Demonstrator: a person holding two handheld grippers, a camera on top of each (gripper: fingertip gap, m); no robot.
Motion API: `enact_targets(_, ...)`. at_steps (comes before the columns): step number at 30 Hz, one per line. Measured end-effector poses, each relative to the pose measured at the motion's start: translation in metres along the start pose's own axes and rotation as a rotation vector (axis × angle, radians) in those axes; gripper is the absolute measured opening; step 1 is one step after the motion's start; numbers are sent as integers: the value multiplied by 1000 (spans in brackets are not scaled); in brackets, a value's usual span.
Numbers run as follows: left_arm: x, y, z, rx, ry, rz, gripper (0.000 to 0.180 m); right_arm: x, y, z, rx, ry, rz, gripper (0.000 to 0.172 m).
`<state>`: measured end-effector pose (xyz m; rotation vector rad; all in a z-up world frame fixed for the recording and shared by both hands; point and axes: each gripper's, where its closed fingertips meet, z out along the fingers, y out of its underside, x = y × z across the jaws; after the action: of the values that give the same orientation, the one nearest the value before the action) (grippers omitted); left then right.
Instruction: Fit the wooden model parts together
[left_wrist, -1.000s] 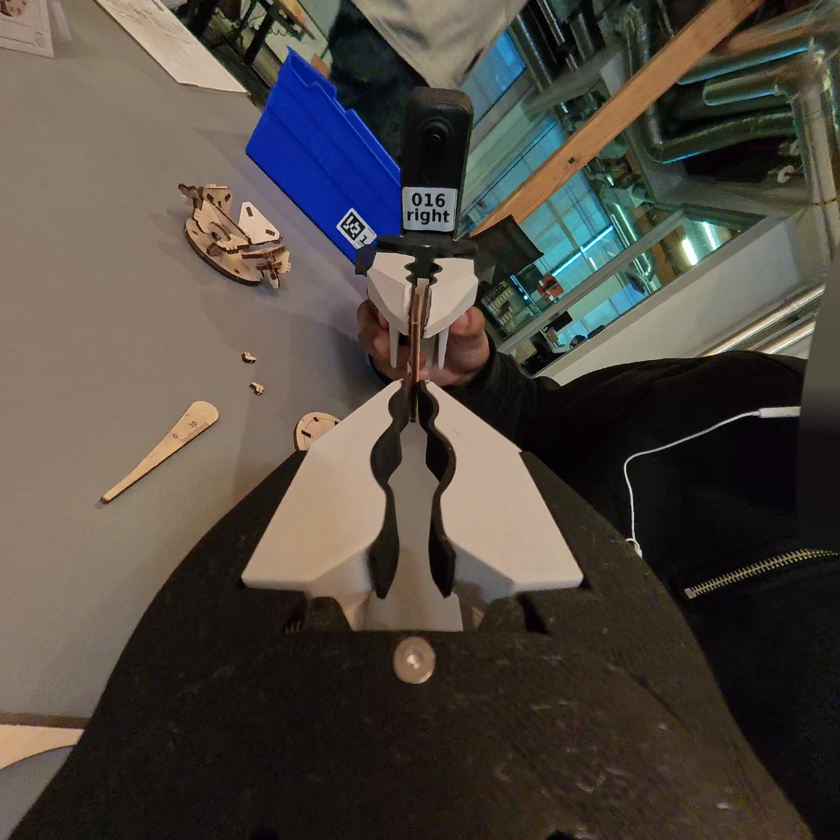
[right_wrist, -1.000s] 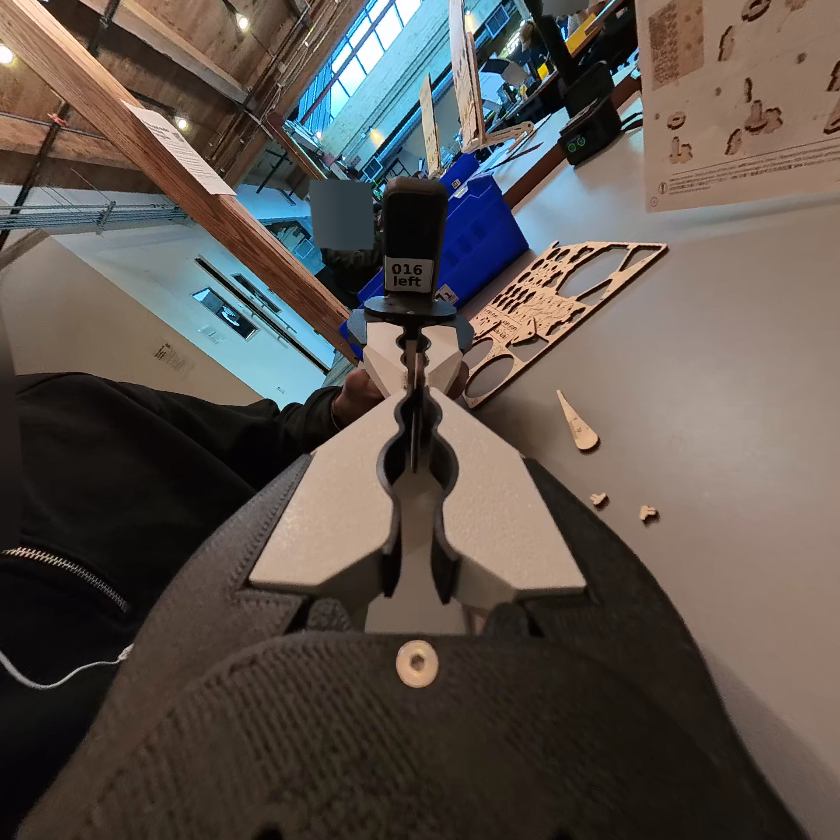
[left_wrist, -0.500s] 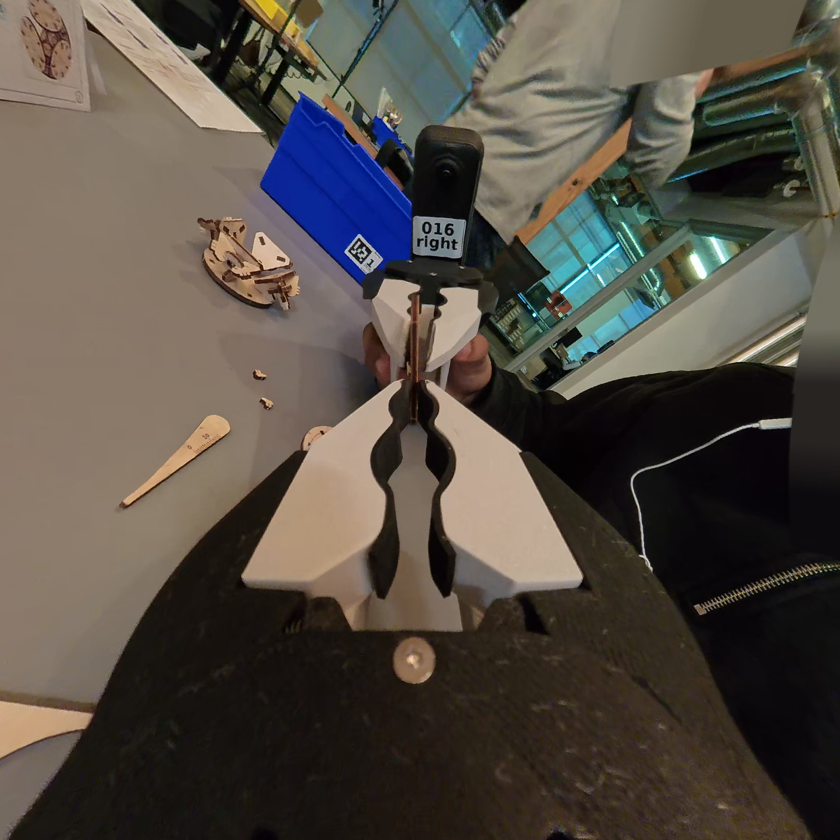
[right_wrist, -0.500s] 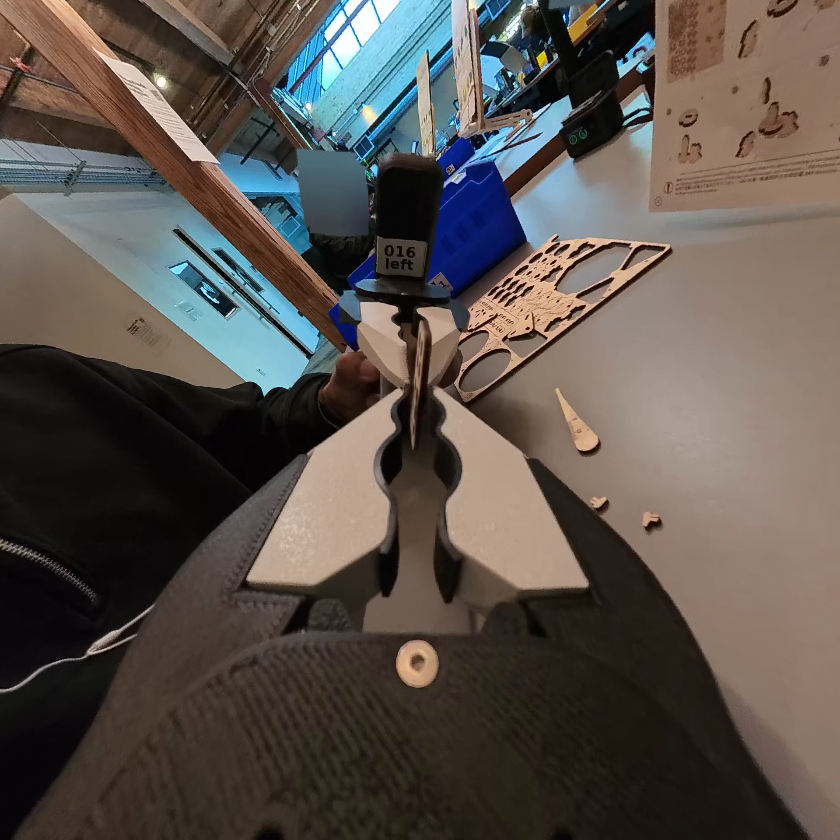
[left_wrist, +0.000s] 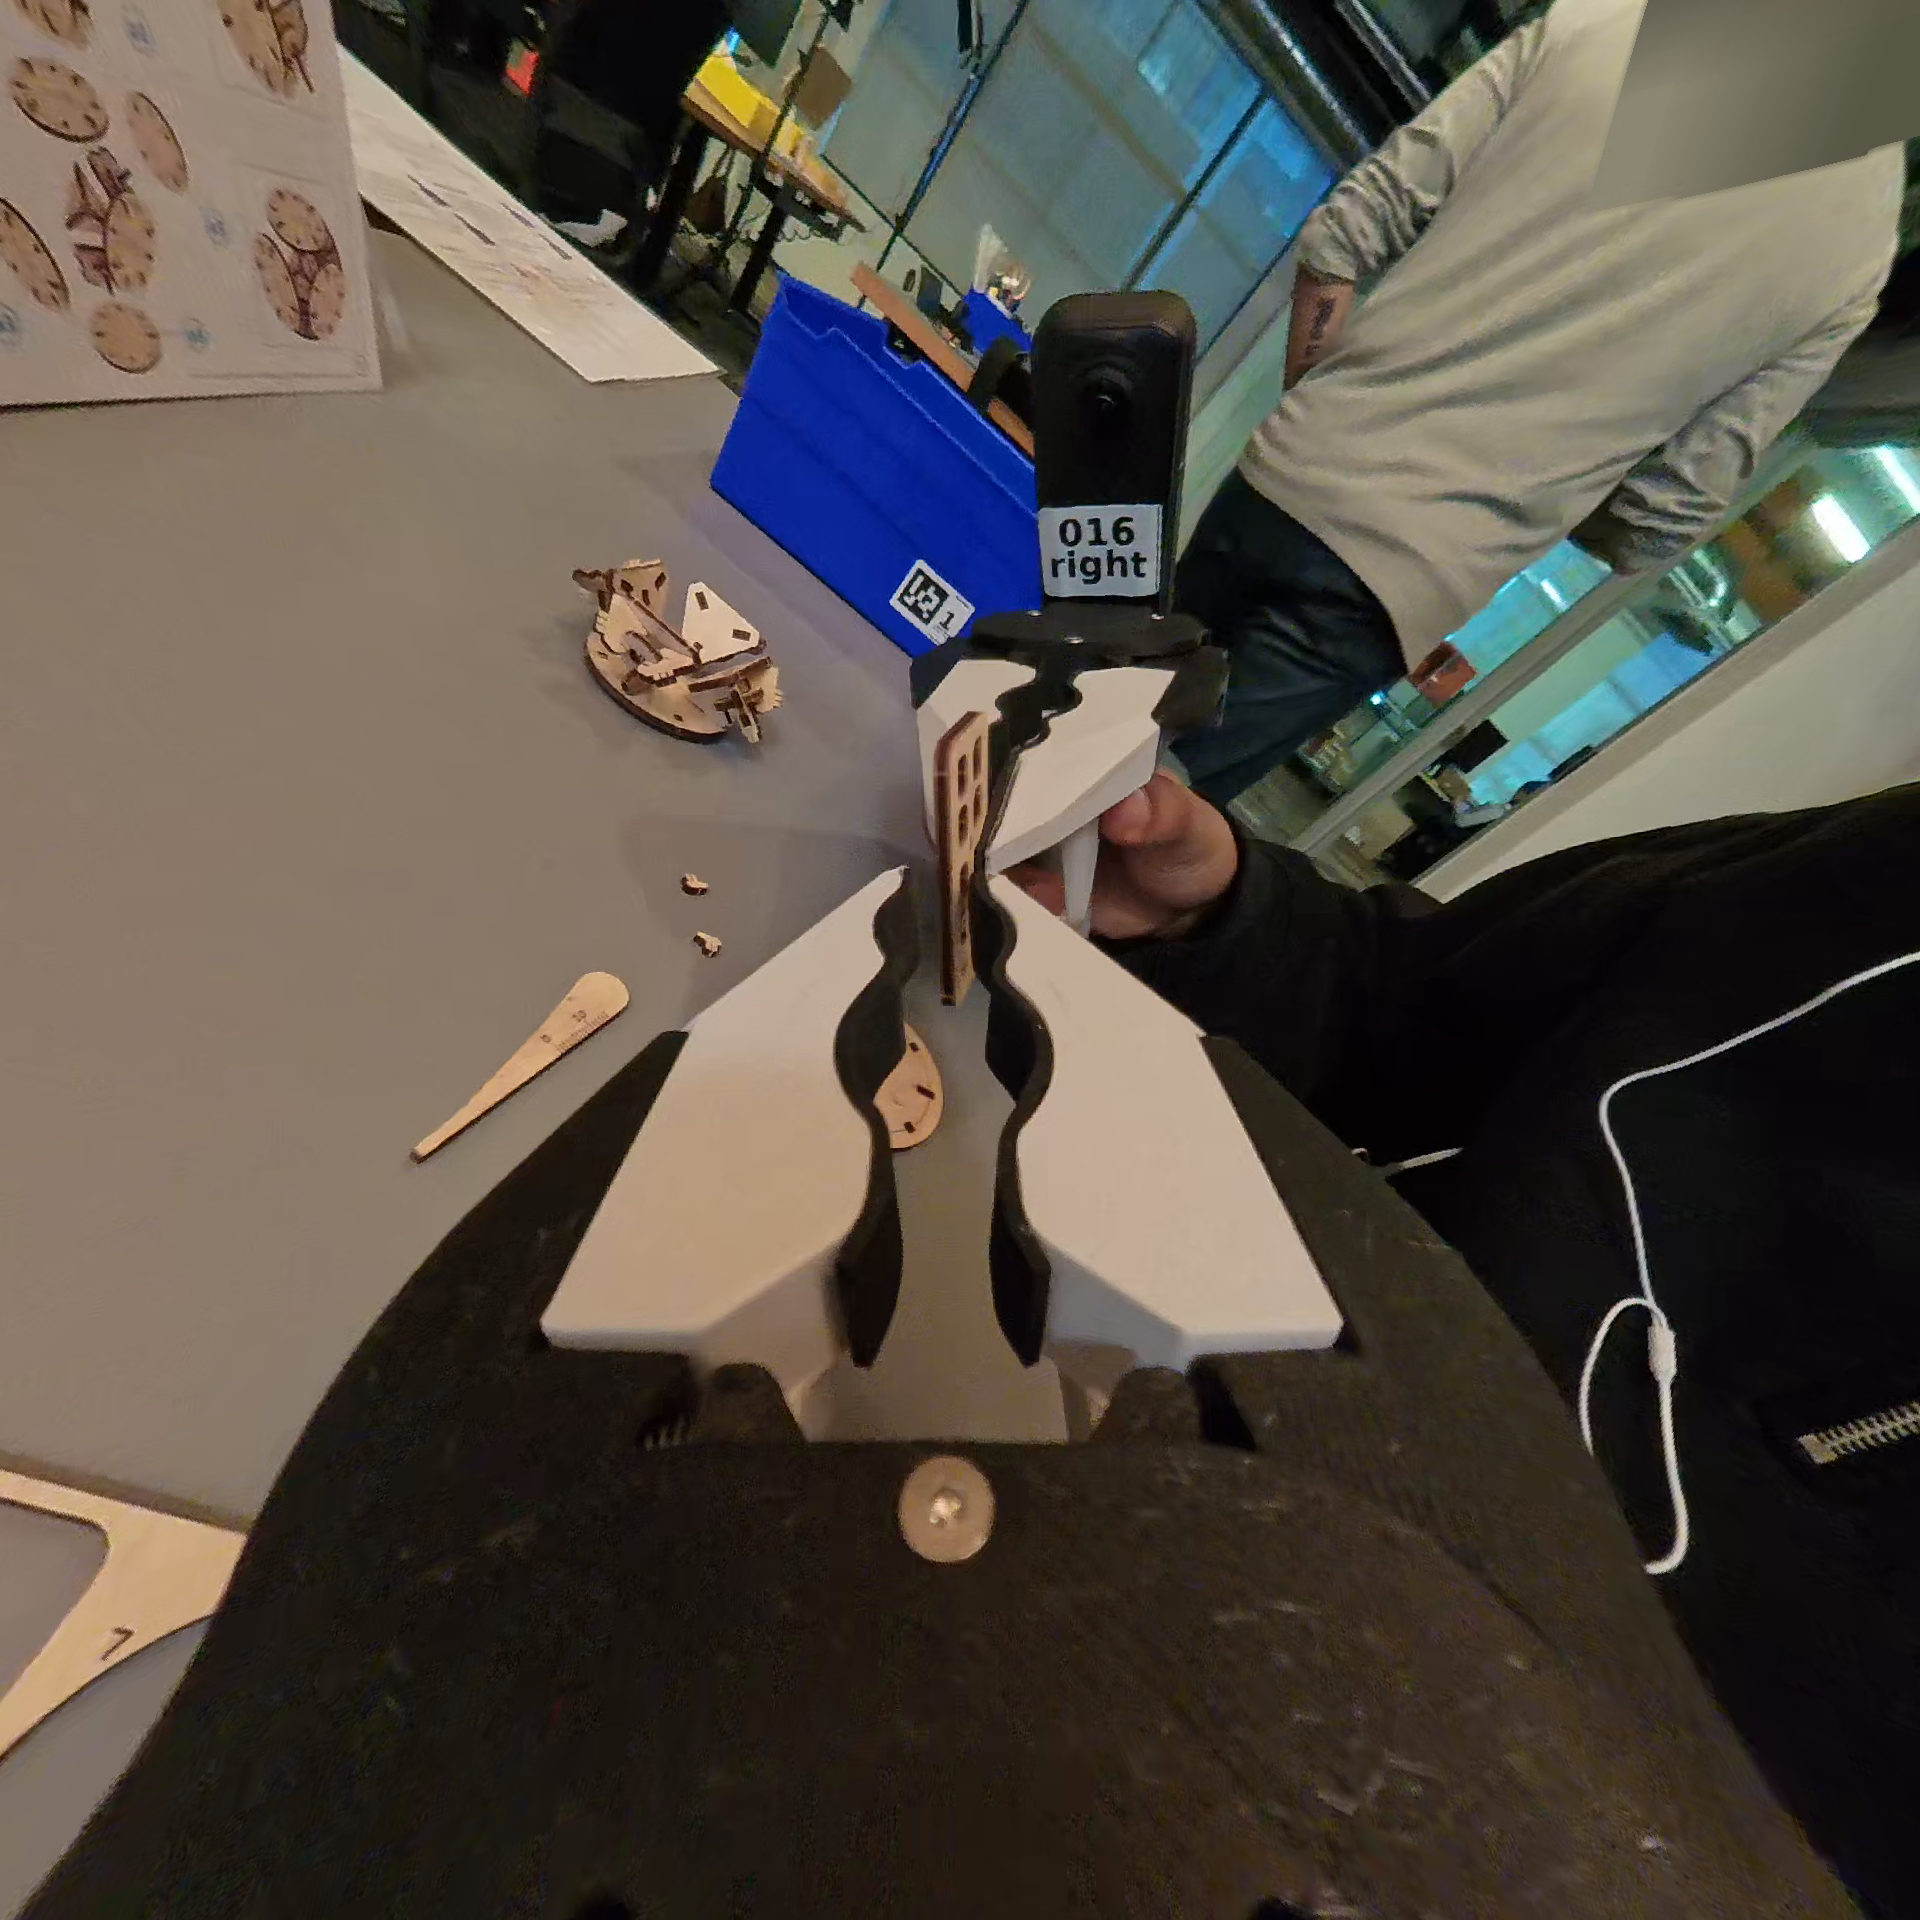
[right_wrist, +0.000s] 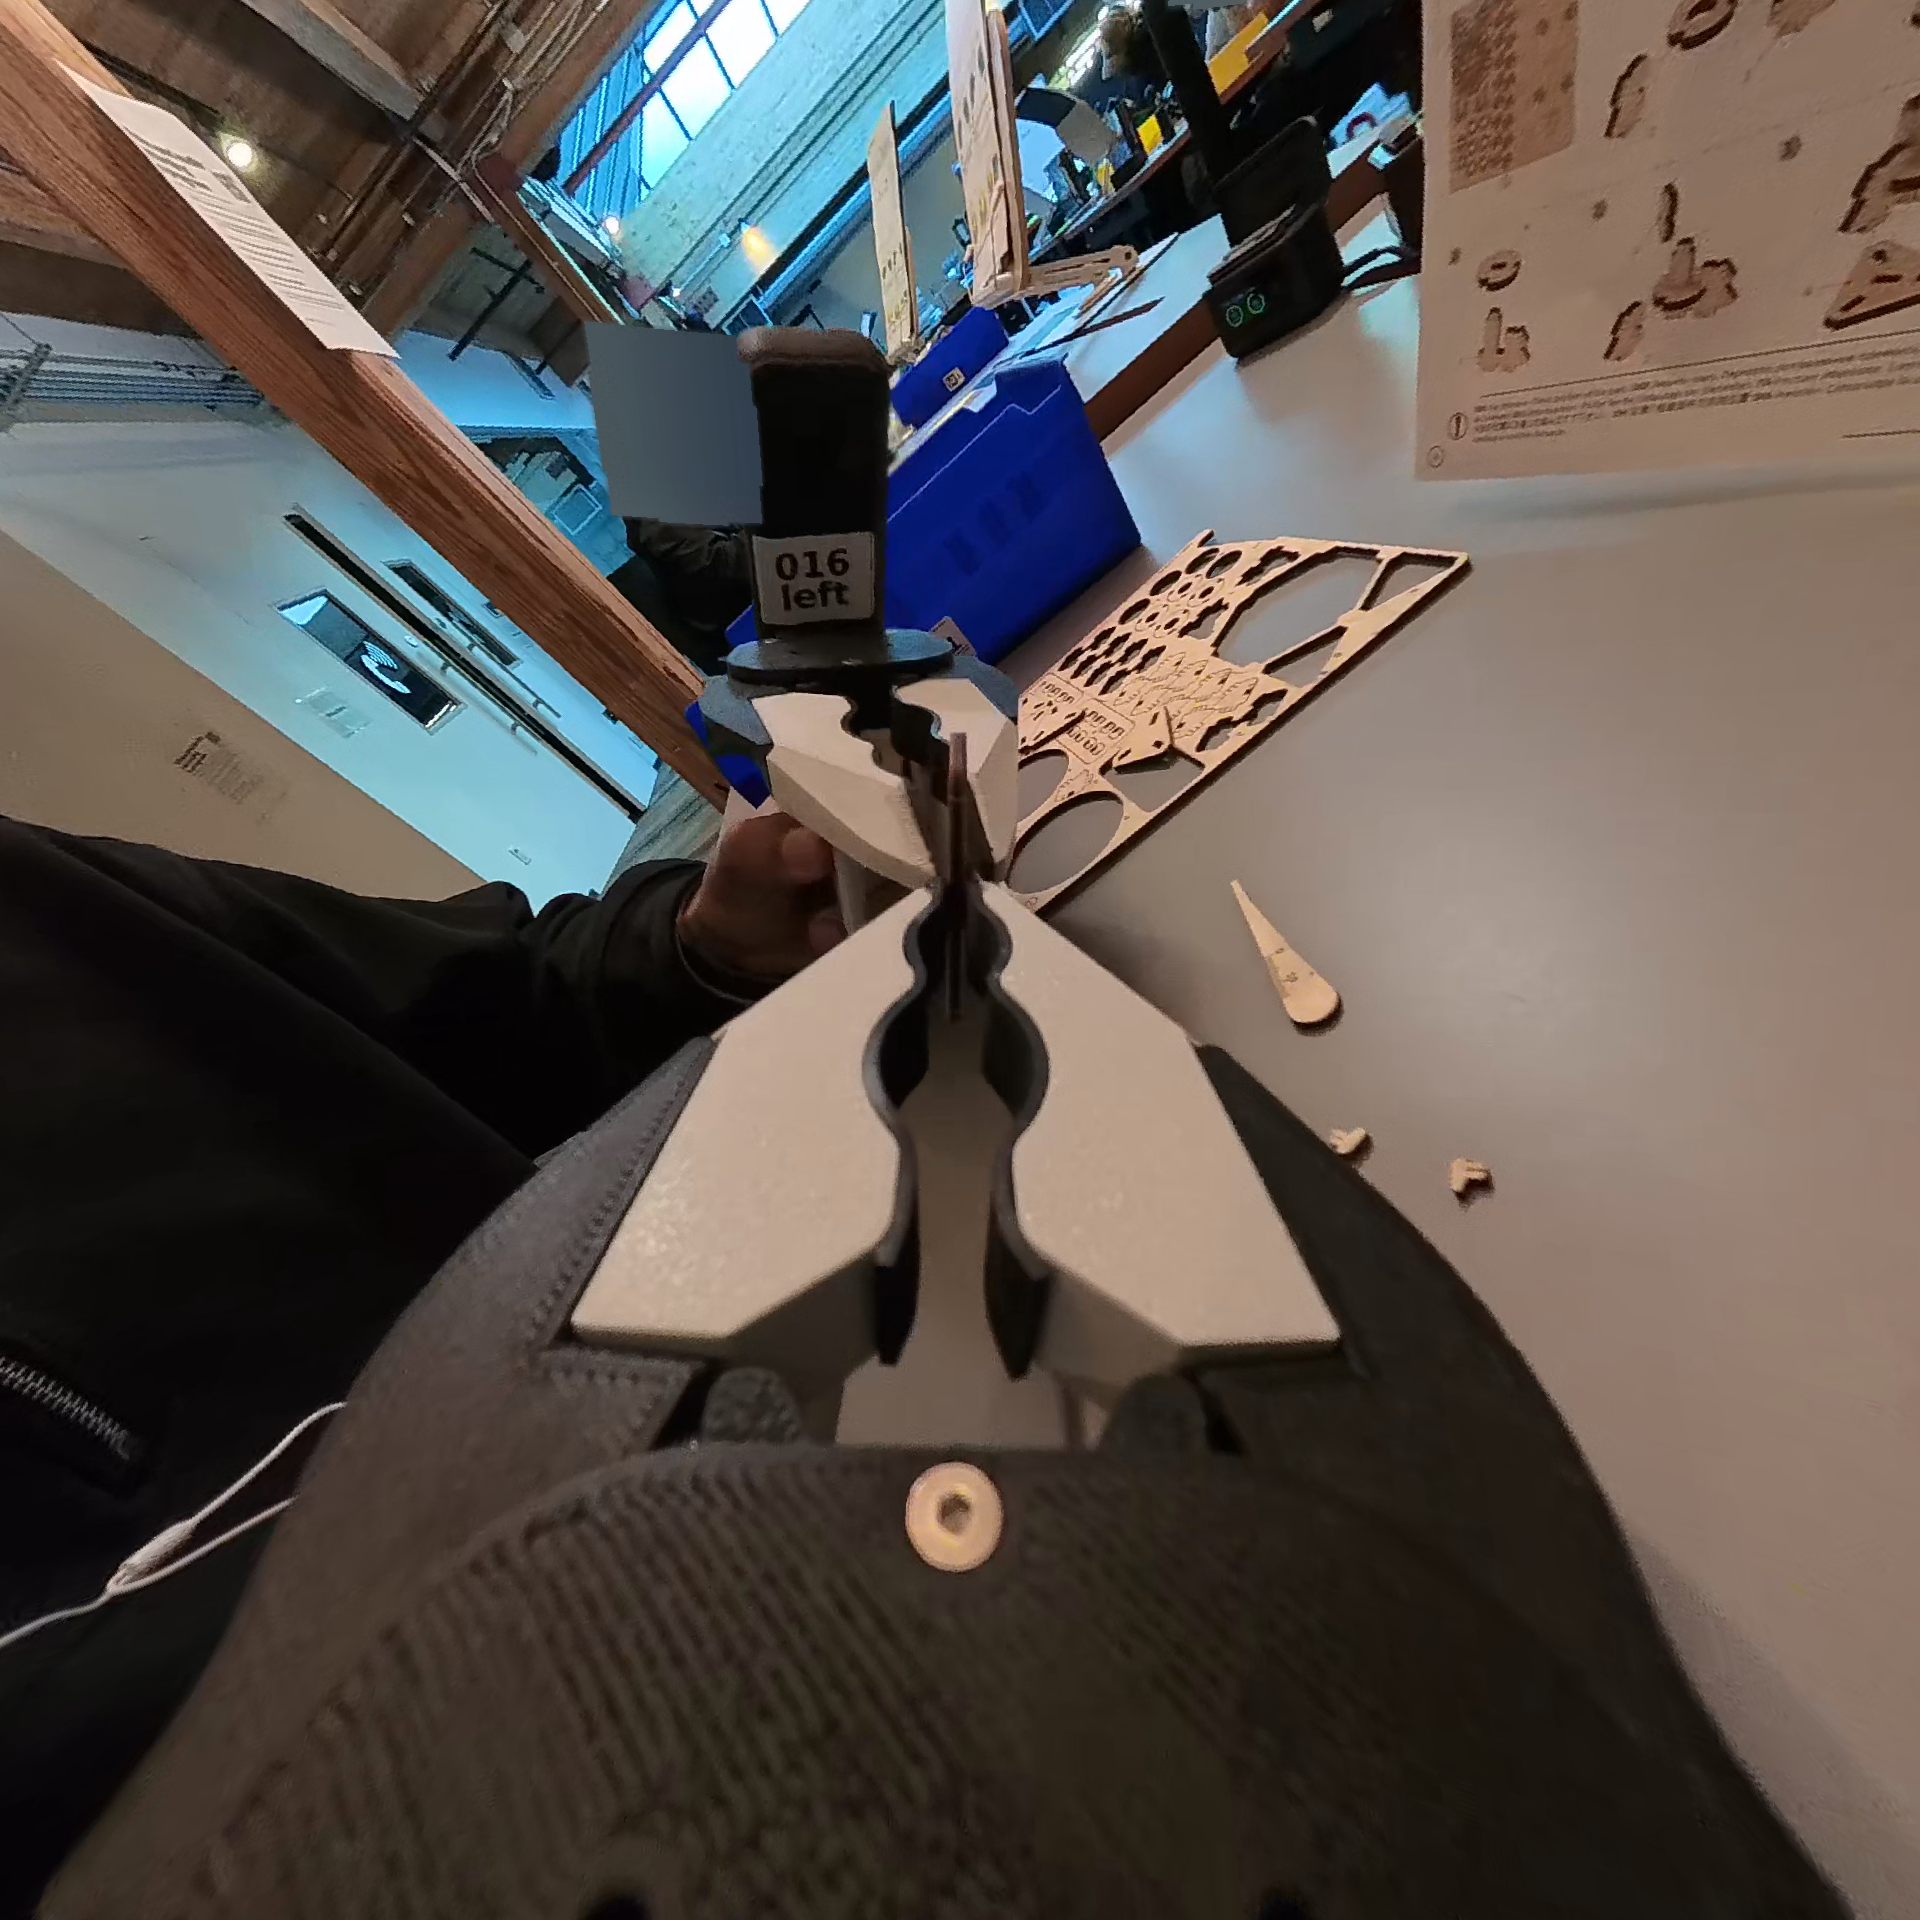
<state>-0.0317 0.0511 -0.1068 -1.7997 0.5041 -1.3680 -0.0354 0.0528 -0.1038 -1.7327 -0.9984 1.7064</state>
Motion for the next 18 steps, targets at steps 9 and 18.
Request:
enact_targets(9, 1, -2, -2, -1, -24, 55, 2, -1, 0, 2, -3, 18, -17, 0)
enact_targets(18, -2, -2, -3, -25, -109, 112, 2, 0, 4, 5, -20, 75, -32, 1)
